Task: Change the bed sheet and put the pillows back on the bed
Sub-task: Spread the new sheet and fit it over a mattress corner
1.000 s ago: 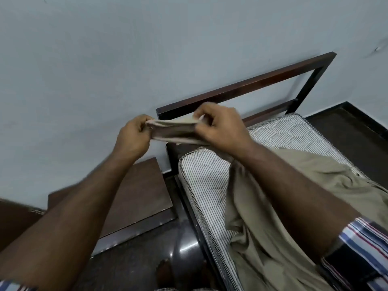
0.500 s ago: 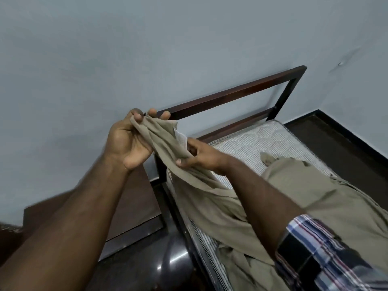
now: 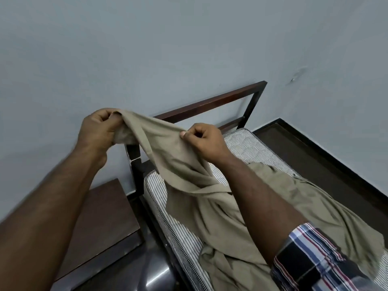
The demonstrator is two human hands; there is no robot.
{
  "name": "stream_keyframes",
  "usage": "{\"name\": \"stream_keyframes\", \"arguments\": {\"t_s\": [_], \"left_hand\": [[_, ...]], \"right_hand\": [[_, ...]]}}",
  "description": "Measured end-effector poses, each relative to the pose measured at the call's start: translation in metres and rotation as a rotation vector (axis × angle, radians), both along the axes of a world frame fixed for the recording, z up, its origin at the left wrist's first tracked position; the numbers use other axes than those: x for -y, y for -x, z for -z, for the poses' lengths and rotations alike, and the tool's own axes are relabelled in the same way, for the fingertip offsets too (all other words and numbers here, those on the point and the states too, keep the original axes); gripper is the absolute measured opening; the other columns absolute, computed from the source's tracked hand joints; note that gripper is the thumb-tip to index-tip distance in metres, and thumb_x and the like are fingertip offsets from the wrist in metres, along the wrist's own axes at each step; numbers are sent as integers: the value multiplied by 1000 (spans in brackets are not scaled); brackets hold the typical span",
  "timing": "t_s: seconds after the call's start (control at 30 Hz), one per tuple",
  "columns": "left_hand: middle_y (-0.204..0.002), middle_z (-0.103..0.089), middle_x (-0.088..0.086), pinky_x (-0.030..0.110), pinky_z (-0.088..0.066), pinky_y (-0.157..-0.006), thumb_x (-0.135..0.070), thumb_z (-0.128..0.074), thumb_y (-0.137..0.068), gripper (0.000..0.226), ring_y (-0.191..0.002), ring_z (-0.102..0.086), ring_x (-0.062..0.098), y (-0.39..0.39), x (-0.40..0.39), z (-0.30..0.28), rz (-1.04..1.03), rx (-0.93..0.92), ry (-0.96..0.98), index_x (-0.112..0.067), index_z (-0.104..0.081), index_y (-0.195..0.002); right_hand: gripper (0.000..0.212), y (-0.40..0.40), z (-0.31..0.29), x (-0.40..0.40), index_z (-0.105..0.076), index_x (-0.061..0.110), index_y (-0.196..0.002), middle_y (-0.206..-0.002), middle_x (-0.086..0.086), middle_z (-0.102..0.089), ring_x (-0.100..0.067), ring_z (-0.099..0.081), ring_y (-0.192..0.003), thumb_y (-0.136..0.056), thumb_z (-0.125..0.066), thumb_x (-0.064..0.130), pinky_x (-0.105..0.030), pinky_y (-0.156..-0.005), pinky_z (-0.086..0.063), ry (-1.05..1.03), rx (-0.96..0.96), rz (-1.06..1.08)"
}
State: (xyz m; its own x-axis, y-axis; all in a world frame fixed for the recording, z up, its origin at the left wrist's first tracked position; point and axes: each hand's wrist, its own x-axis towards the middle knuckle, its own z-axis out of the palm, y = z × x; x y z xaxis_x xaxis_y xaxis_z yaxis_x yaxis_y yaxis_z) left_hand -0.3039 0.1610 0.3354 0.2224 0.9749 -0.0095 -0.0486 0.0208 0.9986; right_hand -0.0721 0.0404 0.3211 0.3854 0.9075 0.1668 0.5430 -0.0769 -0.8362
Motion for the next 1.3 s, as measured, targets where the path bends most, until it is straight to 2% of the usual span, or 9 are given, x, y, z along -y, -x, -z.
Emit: {"name": "stream_keyframes", "arguments": {"t_s": [0.07, 0.17, 0.27, 0.47, 0.63, 0.73, 0.87, 1.07, 1.3], "left_hand": [[-72, -57, 3, 33, -42, -66, -28, -69, -85, 18, -71, -51, 19, 1, 0, -5, 40, -13, -59, -22, -64, -70], [-76, -63, -5, 23, -48, -60, -18, -65, -86, 4, -70, -57, 11, -6, 11, -21, 254, 68, -158, -20, -63, -84], [-81, -65, -3, 28, -51, -69, -3, -63, -84, 22, -83, -61, 22, -10, 21, -34, 473, 143, -159, -25, -69, -82], [-90, -66, -4, 25, -49, -73, 8, -57, -93, 28, -84, -61, 8, 0, 18, -40, 396, 37, -284, -19, -66, -90], [-95, -69, -14, 54, -54, -93, -8, -66, -91, 19, -98, -63, 9, 4, 18, -37, 215, -24, -285, -26, -72, -95], [-94, -68, -16, 59, -56, -89, -18, -70, -86, 15, -98, -63, 13, 4, 17, -36, 157, -43, -291, -31, -74, -94], [-96, -71, -18, 51, -54, -95, -19, -69, -88, 18, -97, -64, 8, 7, 11, -38, 136, -61, -276, -30, -75, -100], [-102, -74, -4, 33, -56, -89, -13, -63, -95, 17, -95, -67, 7, 4, 7, -38, 201, -135, -271, -20, -75, -105], [-82, -59, -2, 30, -44, -62, -20, -55, -100, 17, -73, -52, 16, 13, -5, -38, 83, -10, -60, -23, -64, -85]], "right_hand": [[10, -3, -3, 1, -72, 23, -91, -87, 14, -70, -1, -63, -81, -87, -74, 32, -30, -77, -53, -14, -76, 14], [46, 9, -12, -2, -59, 37, -129, -130, 13, -63, -3, -55, -125, -86, -75, 34, -37, -100, -53, 39, -211, -167], [50, 28, -32, -10, -52, 32, -140, -139, 7, -59, -4, -55, -127, -94, -65, 20, -38, -104, -50, 23, -336, -290], [58, 38, -34, -17, -54, 21, -141, -134, 2, -64, -18, -60, -125, -84, -62, 16, -56, -104, -48, 156, -377, -401], [55, 49, -25, -9, -58, 19, -135, -129, 0, -66, -17, -63, -119, -85, -76, 36, -48, -96, -55, 84, -374, -379], [31, 57, -21, -8, -70, 19, -109, -104, 6, -73, -8, -69, -97, -83, -79, 33, -37, -85, -59, 46, -98, -251], [17, 41, -37, -12, -74, 17, -101, -87, 7, -71, -5, -62, -82, -94, -61, 27, -30, -78, -50, -43, 239, -35], [12, 24, -60, -9, -69, 24, -99, -92, 7, -70, -12, -63, -88, -96, -58, 28, -30, -81, -48, -91, 273, -5], [27, -13, -33, 19, -68, 11, -79, -71, 3, -62, -9, -55, -66, -84, -79, 35, -24, -57, -41, 391, 203, -338]]}}
